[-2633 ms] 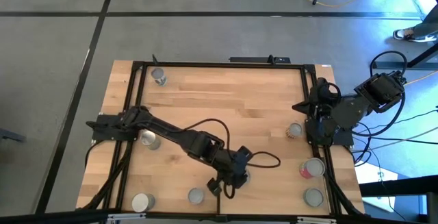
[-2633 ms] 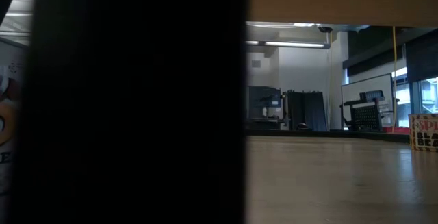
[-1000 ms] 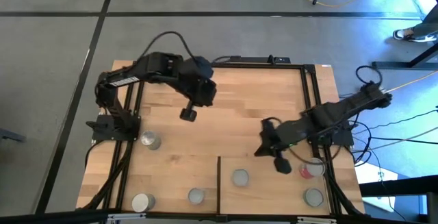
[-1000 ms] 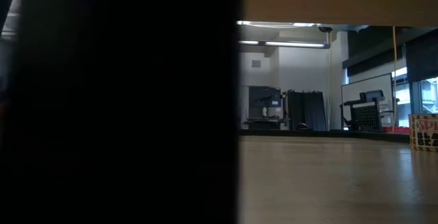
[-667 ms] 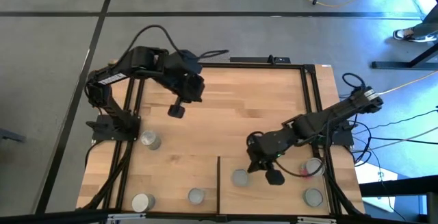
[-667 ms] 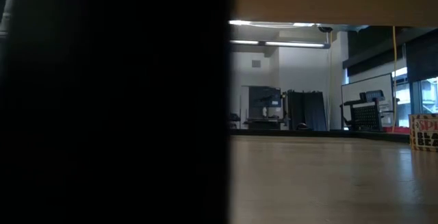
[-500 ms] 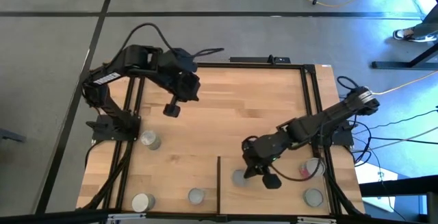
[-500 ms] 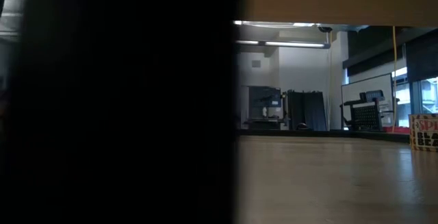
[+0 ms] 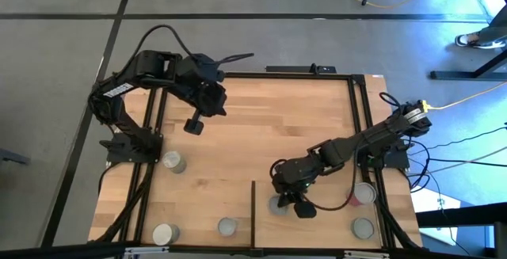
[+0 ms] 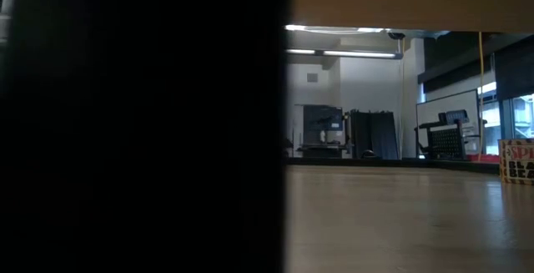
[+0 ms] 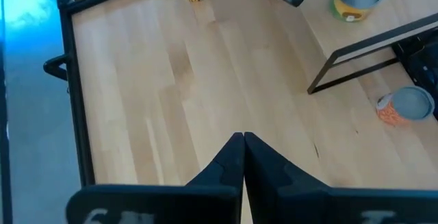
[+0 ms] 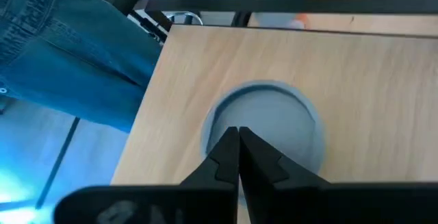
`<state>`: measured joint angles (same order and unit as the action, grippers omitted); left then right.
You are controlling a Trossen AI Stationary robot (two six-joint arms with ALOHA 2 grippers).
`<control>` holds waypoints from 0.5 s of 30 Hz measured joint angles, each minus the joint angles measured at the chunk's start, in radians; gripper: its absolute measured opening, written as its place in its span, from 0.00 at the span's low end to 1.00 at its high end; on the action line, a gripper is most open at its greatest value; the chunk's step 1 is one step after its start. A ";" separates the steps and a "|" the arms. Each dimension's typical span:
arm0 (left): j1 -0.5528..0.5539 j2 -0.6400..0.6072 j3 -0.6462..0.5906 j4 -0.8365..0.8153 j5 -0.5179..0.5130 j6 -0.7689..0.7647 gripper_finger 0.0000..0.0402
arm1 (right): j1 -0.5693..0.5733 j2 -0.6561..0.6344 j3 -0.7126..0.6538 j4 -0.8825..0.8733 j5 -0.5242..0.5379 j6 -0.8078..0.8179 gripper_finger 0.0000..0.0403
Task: Pick and place cans onto a shelf
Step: Put the canned mushroom on the shelf
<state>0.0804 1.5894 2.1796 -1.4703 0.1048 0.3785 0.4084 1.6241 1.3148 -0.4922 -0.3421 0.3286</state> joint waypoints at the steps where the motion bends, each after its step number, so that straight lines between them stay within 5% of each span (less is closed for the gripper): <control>1: 0.000 0.000 0.000 -0.001 0.000 0.002 0.00 | 0.000 0.000 0.000 -0.011 -0.001 0.008 0.02; 15: 0.000 -0.001 0.000 -0.007 0.000 0.025 0.00 | 0.014 -0.012 0.001 -0.122 -0.004 0.135 0.02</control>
<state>0.0803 1.5887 2.1796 -1.4769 0.1051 0.4030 0.4229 1.6126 1.3155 -0.6137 -0.3462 0.4641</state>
